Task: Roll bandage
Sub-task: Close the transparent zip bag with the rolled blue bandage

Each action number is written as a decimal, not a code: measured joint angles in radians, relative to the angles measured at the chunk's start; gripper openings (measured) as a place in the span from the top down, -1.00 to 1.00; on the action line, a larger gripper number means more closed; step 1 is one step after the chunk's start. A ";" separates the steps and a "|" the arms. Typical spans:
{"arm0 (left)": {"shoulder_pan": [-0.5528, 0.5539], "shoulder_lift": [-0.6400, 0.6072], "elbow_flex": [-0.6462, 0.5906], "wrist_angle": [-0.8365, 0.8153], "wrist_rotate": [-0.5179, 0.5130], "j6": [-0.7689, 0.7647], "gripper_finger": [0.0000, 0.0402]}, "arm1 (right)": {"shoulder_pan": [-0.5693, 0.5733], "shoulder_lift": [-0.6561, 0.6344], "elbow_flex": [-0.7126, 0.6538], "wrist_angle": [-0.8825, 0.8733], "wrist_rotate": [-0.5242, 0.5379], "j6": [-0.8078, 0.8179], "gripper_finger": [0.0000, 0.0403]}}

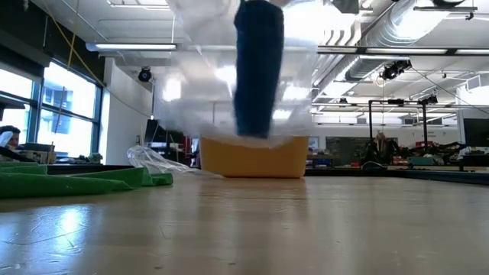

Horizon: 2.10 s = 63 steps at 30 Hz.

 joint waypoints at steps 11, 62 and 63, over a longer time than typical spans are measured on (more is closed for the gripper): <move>-0.020 0.091 -0.001 0.242 -0.097 0.221 0.02 | -0.006 0.001 0.000 0.018 -0.037 -0.005 1.00; -0.078 0.073 0.000 -0.100 -0.124 -0.142 1.00 | 0.057 0.007 0.000 0.056 -0.036 -0.221 0.47; -0.077 0.073 0.000 -0.099 -0.124 -0.144 1.00 | 0.057 0.008 0.000 0.071 -0.040 -0.248 0.47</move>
